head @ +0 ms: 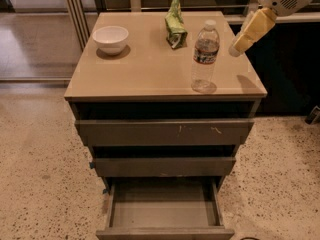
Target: Place water bottle into bottom drawer
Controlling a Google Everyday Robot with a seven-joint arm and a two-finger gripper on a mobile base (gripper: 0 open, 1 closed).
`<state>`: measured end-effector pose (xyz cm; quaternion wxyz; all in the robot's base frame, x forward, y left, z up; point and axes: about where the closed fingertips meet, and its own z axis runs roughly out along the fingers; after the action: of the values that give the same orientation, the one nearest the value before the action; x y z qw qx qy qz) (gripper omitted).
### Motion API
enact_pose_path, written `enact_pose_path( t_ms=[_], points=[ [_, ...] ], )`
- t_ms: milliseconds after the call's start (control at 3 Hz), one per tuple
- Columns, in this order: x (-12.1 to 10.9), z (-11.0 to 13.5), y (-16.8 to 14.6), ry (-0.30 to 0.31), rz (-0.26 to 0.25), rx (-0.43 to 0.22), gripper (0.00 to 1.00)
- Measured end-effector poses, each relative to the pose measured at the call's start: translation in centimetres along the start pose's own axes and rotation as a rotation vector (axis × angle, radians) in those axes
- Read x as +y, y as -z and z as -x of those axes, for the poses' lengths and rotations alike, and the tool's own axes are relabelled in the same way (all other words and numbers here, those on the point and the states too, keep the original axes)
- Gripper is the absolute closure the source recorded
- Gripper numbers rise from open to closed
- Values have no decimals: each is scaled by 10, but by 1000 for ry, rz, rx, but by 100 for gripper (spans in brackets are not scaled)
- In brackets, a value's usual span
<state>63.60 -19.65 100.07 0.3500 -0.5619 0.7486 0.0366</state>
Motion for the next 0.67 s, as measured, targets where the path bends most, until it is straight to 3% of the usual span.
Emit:
enact_pose_path(
  t_ms=[667],
  points=[
    [13,3,-26,-59,84,-84,0]
  ],
)
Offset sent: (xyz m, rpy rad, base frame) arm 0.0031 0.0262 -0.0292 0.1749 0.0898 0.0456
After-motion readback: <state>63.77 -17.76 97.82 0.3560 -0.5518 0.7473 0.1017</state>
